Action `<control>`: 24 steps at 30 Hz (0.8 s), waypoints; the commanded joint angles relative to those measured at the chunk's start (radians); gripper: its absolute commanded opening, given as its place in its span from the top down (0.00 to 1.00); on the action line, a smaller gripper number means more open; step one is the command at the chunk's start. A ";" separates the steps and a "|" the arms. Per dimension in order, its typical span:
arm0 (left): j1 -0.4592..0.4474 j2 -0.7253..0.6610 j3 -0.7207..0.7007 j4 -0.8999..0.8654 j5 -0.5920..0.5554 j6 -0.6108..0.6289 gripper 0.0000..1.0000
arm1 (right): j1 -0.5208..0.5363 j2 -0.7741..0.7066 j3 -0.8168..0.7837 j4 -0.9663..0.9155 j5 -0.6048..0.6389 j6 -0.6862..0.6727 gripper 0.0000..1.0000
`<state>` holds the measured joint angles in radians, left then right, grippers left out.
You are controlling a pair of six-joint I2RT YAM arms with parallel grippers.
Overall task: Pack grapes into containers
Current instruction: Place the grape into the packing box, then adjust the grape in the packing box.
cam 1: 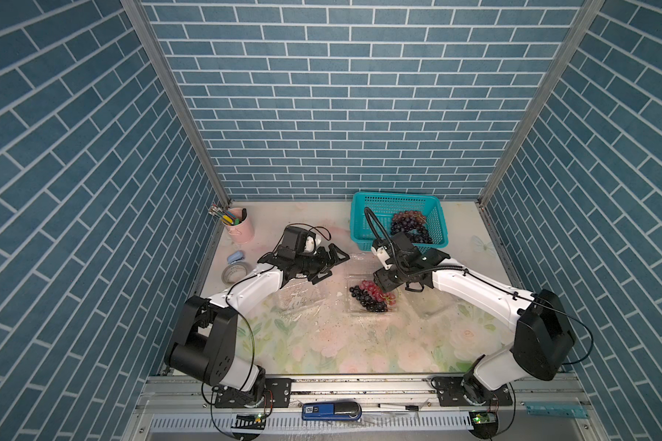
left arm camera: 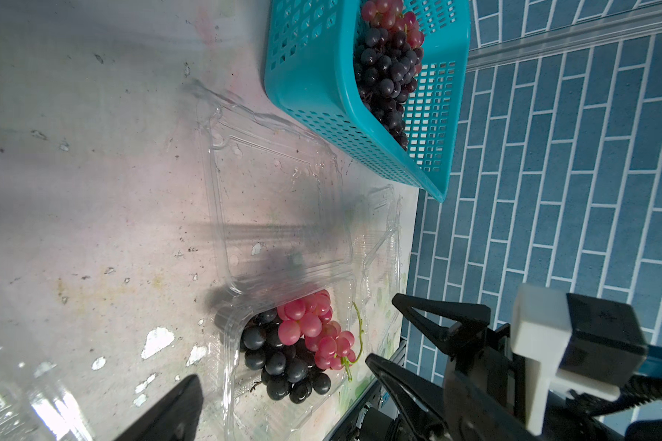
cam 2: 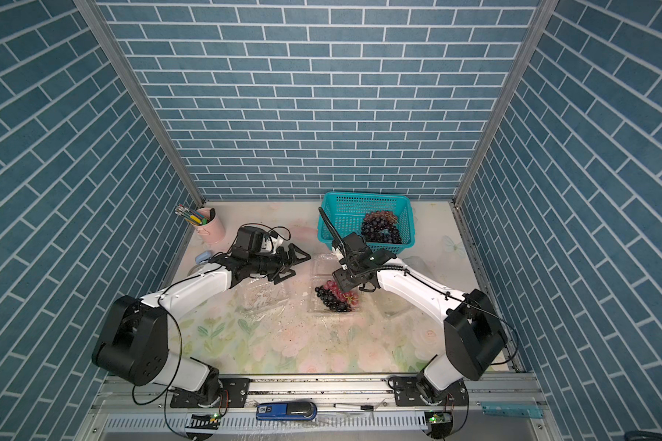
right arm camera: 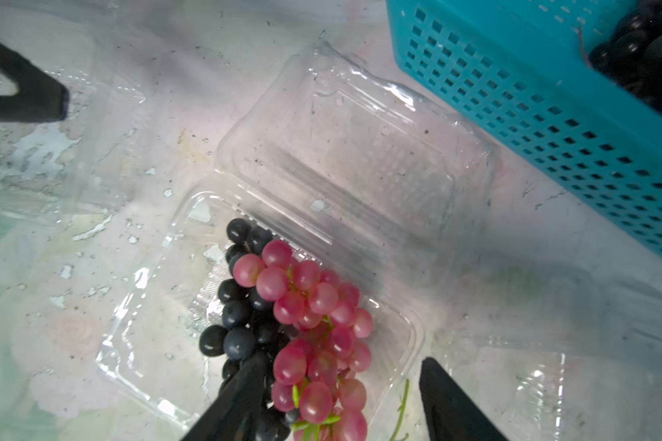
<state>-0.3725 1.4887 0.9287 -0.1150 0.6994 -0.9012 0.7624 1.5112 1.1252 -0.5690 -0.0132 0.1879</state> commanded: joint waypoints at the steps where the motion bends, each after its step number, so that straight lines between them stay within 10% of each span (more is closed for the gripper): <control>1: -0.003 0.013 0.027 -0.025 -0.009 0.024 0.00 | 0.002 -0.044 -0.061 0.023 -0.125 0.084 0.31; 24: -0.004 0.033 0.030 -0.026 -0.008 0.028 0.00 | 0.004 0.231 -0.112 0.195 -0.221 0.188 0.31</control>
<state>-0.3729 1.5105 0.9367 -0.1207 0.6971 -0.8928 0.7620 1.6978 0.9977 -0.3214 -0.2661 0.3630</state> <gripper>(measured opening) 0.995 0.688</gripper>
